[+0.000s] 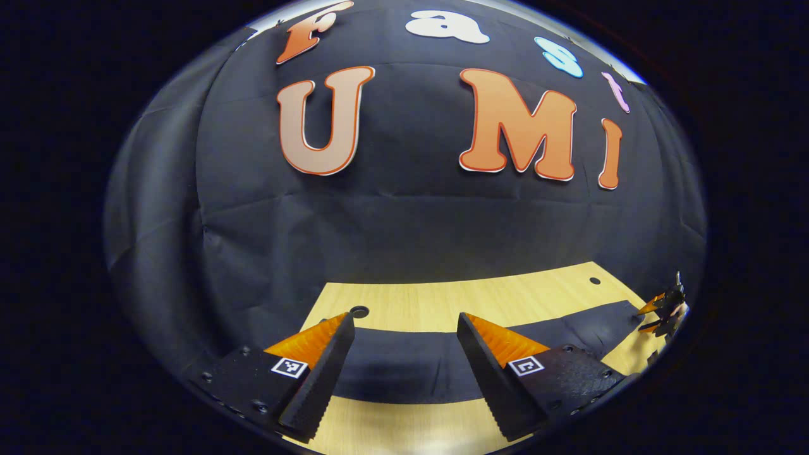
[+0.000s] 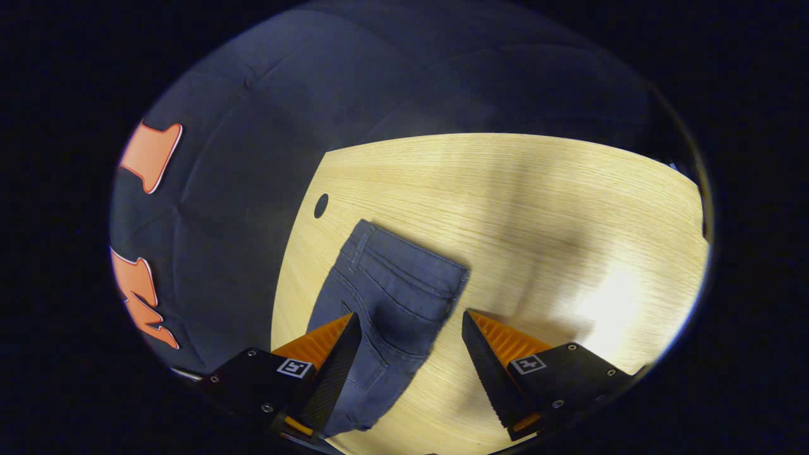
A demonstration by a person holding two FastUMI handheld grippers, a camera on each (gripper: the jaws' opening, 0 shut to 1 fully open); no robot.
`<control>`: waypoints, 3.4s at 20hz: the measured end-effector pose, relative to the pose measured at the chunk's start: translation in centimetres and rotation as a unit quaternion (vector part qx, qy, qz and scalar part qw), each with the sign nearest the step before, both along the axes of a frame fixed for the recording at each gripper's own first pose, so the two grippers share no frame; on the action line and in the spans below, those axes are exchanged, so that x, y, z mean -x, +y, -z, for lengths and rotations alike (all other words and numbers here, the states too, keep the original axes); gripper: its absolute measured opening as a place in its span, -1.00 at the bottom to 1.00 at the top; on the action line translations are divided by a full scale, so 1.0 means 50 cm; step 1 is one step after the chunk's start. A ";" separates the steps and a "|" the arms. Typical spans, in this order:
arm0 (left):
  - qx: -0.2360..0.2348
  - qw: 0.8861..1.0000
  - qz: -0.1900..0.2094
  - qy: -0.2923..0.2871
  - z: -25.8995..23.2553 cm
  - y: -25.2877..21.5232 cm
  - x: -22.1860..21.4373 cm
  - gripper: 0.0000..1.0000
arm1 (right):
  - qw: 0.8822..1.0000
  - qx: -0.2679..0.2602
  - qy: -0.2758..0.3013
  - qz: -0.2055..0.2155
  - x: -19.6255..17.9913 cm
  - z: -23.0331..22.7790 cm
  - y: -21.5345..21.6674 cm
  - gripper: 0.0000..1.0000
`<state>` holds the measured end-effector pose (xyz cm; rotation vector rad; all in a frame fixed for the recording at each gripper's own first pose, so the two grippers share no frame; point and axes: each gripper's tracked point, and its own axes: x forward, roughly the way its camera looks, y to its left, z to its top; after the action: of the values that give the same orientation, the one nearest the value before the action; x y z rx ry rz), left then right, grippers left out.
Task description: Grasp the waist and the cuffs of the jeans and fold them to make the two legs overlap; first hold the waist and fold one-third of the jeans toward the cuffs, then hold the cuffs and fold the remaining one-third in the same direction to finish folding.
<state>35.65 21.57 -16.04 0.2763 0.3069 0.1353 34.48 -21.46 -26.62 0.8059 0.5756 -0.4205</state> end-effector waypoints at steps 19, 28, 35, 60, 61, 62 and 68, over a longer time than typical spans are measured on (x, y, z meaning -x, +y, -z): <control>0.027 0.999 -0.043 0.008 -0.009 0.180 0.005 0.97 | 0.989 0.091 -0.112 0.008 0.000 -0.147 0.064 -0.64; 0.090 0.994 -0.053 -0.010 -0.011 0.334 0.043 1.00 | 0.955 0.200 -0.181 -0.122 0.117 -0.292 0.330 -0.64; 0.249 0.966 -0.073 -0.014 0.019 0.436 0.080 0.95 | 0.919 0.243 -0.166 -0.263 0.115 -0.203 0.656 -0.64; 0.473 0.824 -0.296 0.099 0.375 0.578 0.000 0.96 | 0.902 0.197 -0.004 -0.385 0.126 0.047 0.573 0.97; 0.479 0.818 -0.302 0.101 0.387 0.583 -0.002 0.96 | 0.908 0.192 0.000 -0.373 0.125 0.050 0.555 0.96; 0.485 0.813 -0.306 0.102 0.389 0.577 -0.004 0.96 | 0.911 0.186 0.002 -0.369 0.125 0.050 0.548 0.96; 0.464 0.835 -0.277 0.106 0.398 0.563 -0.078 0.92 | 0.911 0.162 0.012 -0.378 0.134 0.071 0.560 0.96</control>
<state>39.54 49.72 -35.92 -0.7897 0.6327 0.5085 27.77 6.54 -30.18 0.2153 0.7660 0.1920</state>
